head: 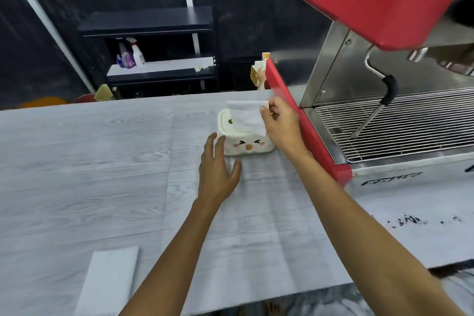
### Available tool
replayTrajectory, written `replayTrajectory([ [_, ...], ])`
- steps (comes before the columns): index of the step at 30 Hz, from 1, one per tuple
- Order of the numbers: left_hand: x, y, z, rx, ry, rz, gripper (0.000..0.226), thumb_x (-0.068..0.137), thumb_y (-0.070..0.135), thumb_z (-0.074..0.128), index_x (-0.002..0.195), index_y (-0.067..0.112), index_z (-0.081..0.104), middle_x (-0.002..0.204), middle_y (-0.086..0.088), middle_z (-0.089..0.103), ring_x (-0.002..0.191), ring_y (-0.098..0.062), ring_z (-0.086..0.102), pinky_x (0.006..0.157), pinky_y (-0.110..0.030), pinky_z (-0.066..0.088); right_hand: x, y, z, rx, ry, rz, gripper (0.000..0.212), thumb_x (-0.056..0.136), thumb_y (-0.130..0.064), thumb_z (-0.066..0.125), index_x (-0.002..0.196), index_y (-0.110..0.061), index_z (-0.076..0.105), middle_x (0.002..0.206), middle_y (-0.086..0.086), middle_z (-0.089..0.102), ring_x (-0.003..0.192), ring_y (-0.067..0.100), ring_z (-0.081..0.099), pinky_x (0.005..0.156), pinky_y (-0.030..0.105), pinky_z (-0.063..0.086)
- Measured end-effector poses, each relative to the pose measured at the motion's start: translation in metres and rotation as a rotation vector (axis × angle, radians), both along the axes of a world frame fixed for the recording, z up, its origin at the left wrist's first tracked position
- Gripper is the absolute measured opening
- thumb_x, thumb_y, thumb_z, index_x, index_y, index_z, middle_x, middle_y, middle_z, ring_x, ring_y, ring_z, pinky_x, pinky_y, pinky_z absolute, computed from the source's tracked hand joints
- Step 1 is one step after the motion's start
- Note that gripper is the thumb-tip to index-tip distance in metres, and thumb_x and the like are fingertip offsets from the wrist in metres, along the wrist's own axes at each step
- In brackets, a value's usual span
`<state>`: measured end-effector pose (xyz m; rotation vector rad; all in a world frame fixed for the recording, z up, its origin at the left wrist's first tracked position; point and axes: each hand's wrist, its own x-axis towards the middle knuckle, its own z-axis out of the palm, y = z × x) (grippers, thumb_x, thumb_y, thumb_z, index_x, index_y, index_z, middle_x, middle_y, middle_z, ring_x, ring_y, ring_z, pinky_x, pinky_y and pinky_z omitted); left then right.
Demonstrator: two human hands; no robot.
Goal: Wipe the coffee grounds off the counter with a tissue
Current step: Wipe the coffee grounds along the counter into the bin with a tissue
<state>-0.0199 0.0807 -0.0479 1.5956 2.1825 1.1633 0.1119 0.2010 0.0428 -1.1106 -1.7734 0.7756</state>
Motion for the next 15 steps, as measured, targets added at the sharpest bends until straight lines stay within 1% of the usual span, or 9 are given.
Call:
replayTrajectory([
  [2, 0.007, -0.015, -0.005, -0.028, -0.041, 0.004, 0.069, 0.091, 0.032, 0.063, 0.151, 0.017, 0.032, 0.161, -0.002, 0.021, 0.145, -0.020, 0.027, 0.109, -0.049, 0.040, 0.010, -0.019, -0.001, -0.007, 0.014, -0.002, 0.013, 0.094, -0.023, 0.055, 0.089, -0.011, 0.057, 0.071, -0.002, 0.064, 0.060, 0.012, 0.055, 0.061, 0.035, 0.048],
  [4, 0.015, -0.031, -0.012, -0.053, -0.055, -0.017, 0.067, 0.092, 0.029, 0.063, 0.150, 0.015, 0.033, 0.158, -0.005, 0.027, 0.142, -0.022, 0.033, 0.111, -0.045, 0.039, 0.023, -0.041, -0.007, -0.035, 0.032, 0.000, 0.013, 0.093, -0.024, 0.056, 0.091, -0.012, 0.059, 0.077, 0.002, 0.068, 0.069, 0.019, 0.063, 0.064, 0.040, 0.053],
  [5, 0.019, -0.038, -0.016, -0.066, -0.064, -0.032, 0.066, 0.092, 0.028, 0.063, 0.150, 0.014, 0.035, 0.156, -0.006, 0.030, 0.140, -0.023, 0.036, 0.112, -0.043, 0.038, 0.030, -0.052, -0.011, -0.043, 0.033, 0.001, 0.013, 0.093, -0.024, 0.057, 0.091, -0.012, 0.059, 0.078, 0.003, 0.068, 0.072, 0.021, 0.064, 0.065, 0.041, 0.054],
  [8, 0.033, -0.057, -0.026, -0.100, -0.056, -0.089, 0.060, 0.091, 0.029, 0.060, 0.146, 0.014, 0.041, 0.149, -0.006, 0.042, 0.134, -0.023, 0.042, 0.110, -0.042, 0.040, 0.056, -0.089, -0.031, -0.111, 0.023, 0.009, 0.013, 0.093, -0.024, 0.059, 0.089, -0.012, 0.060, 0.076, 0.002, 0.067, 0.071, 0.019, 0.063, 0.065, 0.041, 0.053],
  [10, 0.041, -0.066, -0.034, -0.110, -0.027, -0.125, 0.058, 0.087, 0.031, 0.058, 0.141, 0.014, 0.045, 0.142, -0.005, 0.050, 0.129, -0.021, 0.046, 0.105, -0.044, 0.044, 0.074, -0.111, -0.047, -0.169, 0.038, 0.031, 0.012, 0.093, -0.023, 0.060, 0.087, -0.012, 0.059, 0.074, 0.006, 0.066, 0.070, 0.024, 0.062, 0.065, 0.043, 0.052],
  [12, 0.050, -0.075, -0.042, -0.132, 0.011, -0.137, 0.061, 0.085, 0.034, 0.057, 0.141, 0.012, 0.047, 0.143, -0.007, 0.051, 0.129, -0.024, 0.048, 0.107, -0.045, 0.043, 0.094, -0.131, -0.063, -0.226, 0.027, 0.014, 0.013, 0.093, -0.021, 0.060, 0.084, -0.013, 0.057, 0.067, 0.007, 0.061, 0.064, 0.027, 0.055, 0.060, 0.042, 0.047],
  [14, 0.058, -0.084, -0.048, -0.149, 0.049, -0.132, 0.063, 0.085, 0.035, 0.055, 0.142, 0.009, 0.047, 0.146, -0.011, 0.049, 0.132, -0.029, 0.047, 0.112, -0.044, 0.038, 0.116, -0.146, -0.074, -0.278, 0.031, -0.034, 0.016, 0.093, -0.018, 0.061, 0.079, -0.015, 0.054, 0.059, 0.001, 0.054, 0.055, 0.023, 0.047, 0.054, 0.038, 0.042],
  [15, 0.063, -0.089, -0.051, -0.147, 0.071, -0.127, 0.063, 0.086, 0.037, 0.053, 0.142, 0.008, 0.048, 0.147, -0.012, 0.049, 0.132, -0.030, 0.046, 0.113, -0.044, 0.035, 0.126, -0.153, -0.078, -0.312, 0.053, -0.057, 0.016, 0.093, -0.016, 0.060, 0.078, -0.014, 0.054, 0.059, 0.003, 0.055, 0.055, 0.025, 0.047, 0.052, 0.038, 0.041],
])
